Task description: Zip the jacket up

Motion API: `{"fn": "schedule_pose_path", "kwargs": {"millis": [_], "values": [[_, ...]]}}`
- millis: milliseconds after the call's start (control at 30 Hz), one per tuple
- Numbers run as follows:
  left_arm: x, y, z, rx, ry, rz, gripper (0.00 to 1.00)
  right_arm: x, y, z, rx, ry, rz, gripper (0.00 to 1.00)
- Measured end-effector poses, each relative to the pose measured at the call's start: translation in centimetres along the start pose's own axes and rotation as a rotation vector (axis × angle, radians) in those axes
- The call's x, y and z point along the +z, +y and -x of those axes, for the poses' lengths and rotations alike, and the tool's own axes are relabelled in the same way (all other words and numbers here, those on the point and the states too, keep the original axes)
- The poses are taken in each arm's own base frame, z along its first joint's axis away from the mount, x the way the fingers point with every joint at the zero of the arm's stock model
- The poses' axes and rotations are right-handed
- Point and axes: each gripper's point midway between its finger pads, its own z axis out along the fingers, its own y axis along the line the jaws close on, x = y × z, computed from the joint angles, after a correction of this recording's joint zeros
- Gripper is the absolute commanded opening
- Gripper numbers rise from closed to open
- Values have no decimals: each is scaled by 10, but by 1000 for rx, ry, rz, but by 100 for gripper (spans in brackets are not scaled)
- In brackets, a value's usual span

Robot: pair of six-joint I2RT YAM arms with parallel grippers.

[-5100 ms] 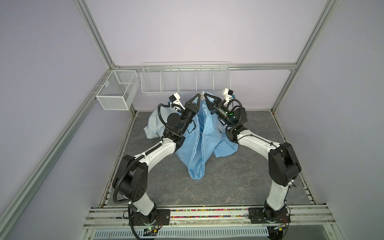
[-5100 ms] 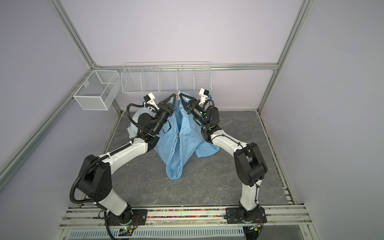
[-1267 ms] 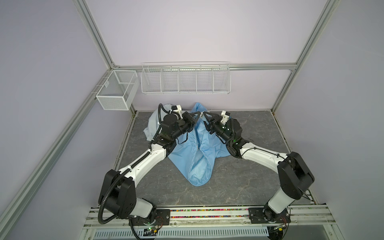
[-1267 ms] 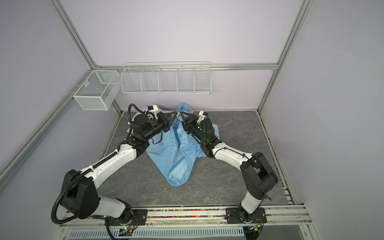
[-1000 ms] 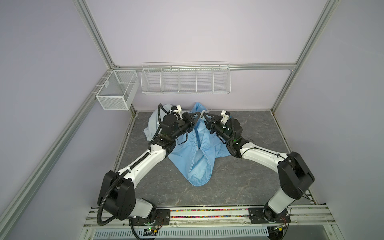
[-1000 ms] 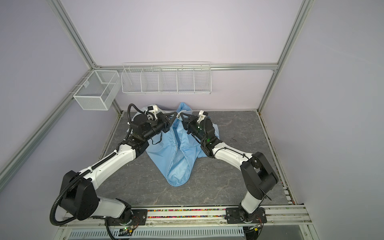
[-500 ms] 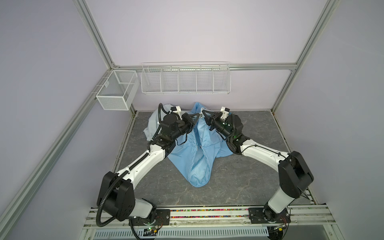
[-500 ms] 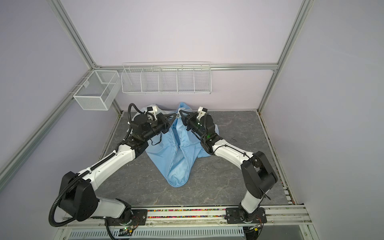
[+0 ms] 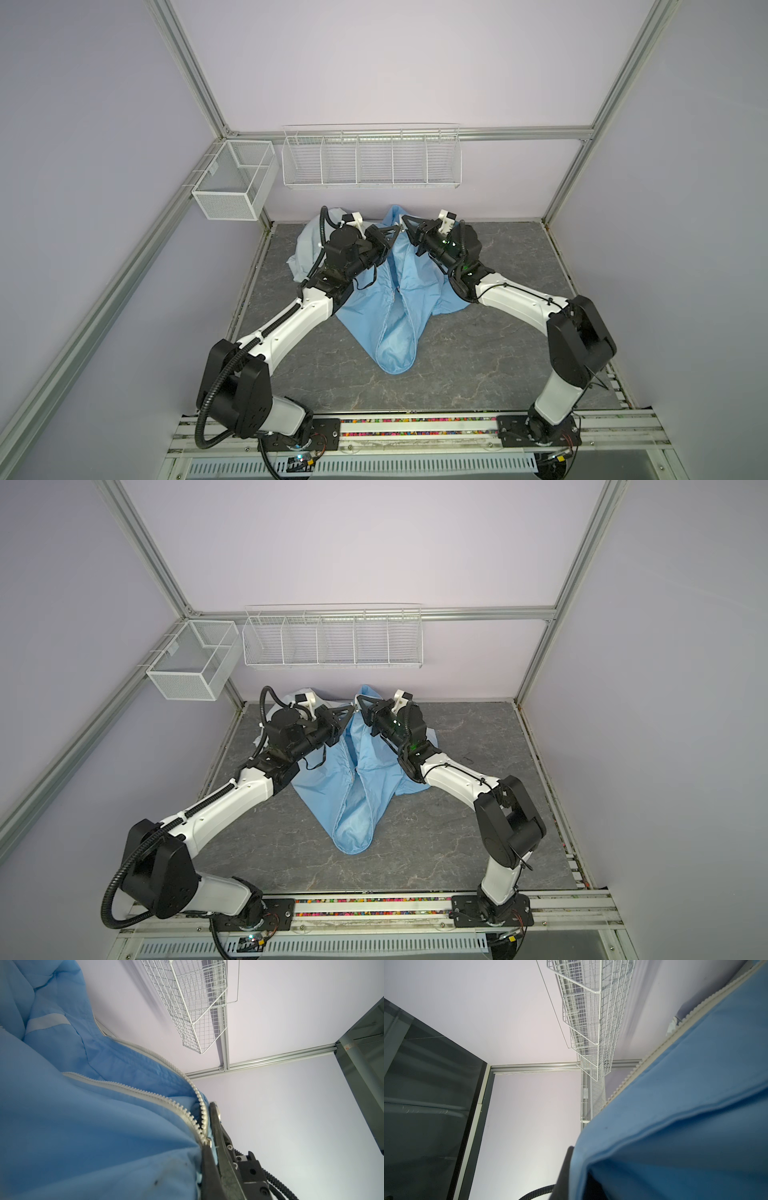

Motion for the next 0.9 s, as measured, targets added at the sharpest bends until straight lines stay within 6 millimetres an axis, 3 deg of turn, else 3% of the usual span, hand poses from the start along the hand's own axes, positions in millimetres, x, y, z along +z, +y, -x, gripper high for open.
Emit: {"fn": "schedule_pose_path", "kwargs": {"millis": [433, 900], "values": [[3, -2, -6, -8, 1, -5, 0, 3, 1, 6, 20, -34, -20, 7], [1, 11, -18, -55, 72, 29, 0, -12, -25, 9, 45, -51, -133, 7]]}}
